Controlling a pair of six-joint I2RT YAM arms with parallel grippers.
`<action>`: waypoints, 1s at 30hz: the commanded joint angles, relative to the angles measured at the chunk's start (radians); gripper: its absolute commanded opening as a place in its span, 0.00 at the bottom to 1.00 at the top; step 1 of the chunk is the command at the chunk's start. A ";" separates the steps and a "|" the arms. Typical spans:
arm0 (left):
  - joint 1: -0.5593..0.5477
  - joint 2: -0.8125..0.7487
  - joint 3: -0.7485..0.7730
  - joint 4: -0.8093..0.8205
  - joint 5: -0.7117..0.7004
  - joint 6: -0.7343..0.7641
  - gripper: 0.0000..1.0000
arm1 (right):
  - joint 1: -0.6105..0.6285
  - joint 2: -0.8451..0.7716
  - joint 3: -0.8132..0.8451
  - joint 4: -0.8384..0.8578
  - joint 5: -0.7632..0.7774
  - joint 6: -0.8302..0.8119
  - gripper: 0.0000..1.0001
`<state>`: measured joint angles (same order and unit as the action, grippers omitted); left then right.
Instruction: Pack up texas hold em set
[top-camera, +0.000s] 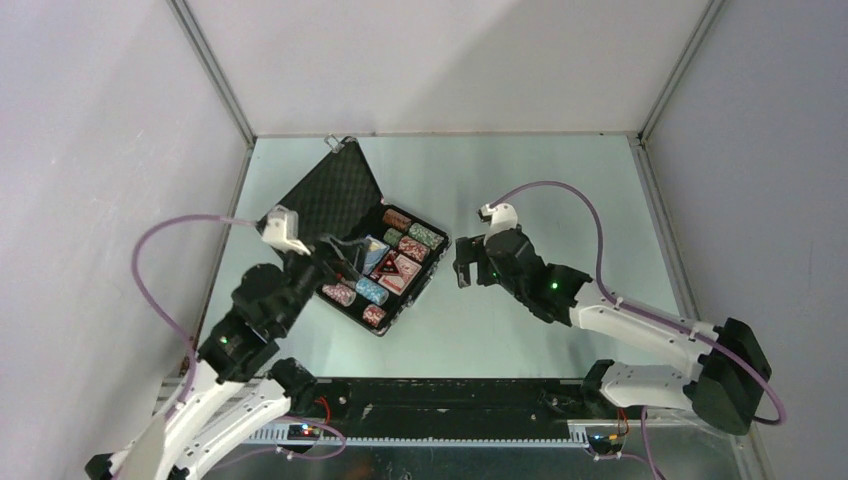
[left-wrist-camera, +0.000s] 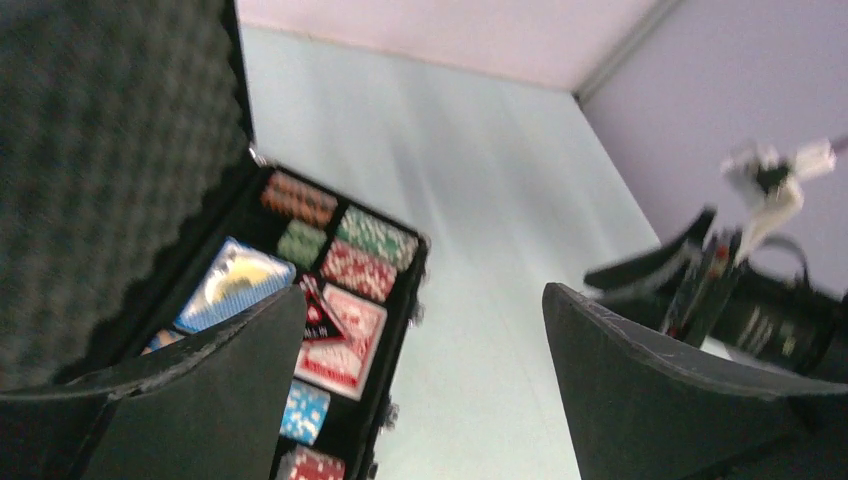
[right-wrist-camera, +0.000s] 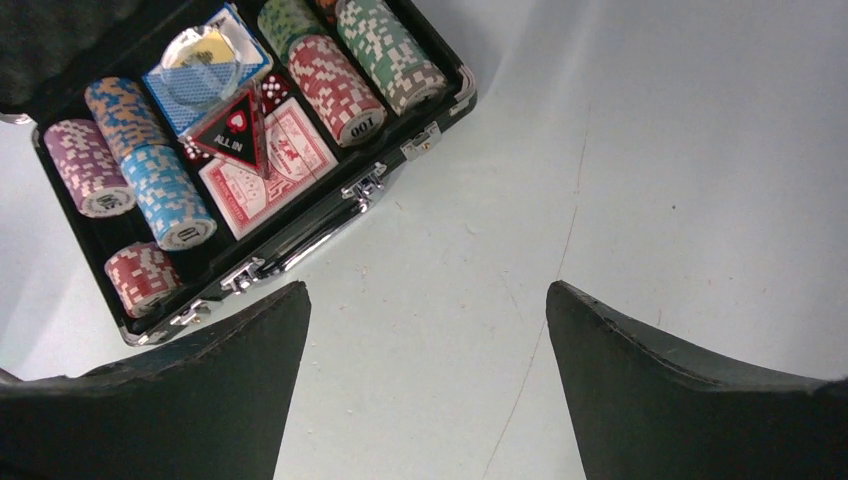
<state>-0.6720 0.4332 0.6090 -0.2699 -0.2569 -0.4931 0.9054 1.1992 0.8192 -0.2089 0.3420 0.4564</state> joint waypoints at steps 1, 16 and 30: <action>0.030 0.128 0.279 -0.210 -0.169 0.086 0.94 | -0.004 -0.066 -0.006 0.055 0.021 -0.034 0.90; 0.738 0.617 0.695 -0.318 0.362 0.096 0.86 | -0.006 -0.245 -0.149 0.076 -0.066 -0.004 0.88; 0.955 1.025 0.728 -0.359 0.616 -0.014 0.80 | -0.006 -0.307 -0.203 0.079 -0.085 0.022 0.86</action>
<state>0.2672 1.3819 1.2903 -0.5854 0.2127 -0.4812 0.9016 0.9077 0.6250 -0.1753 0.2646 0.4633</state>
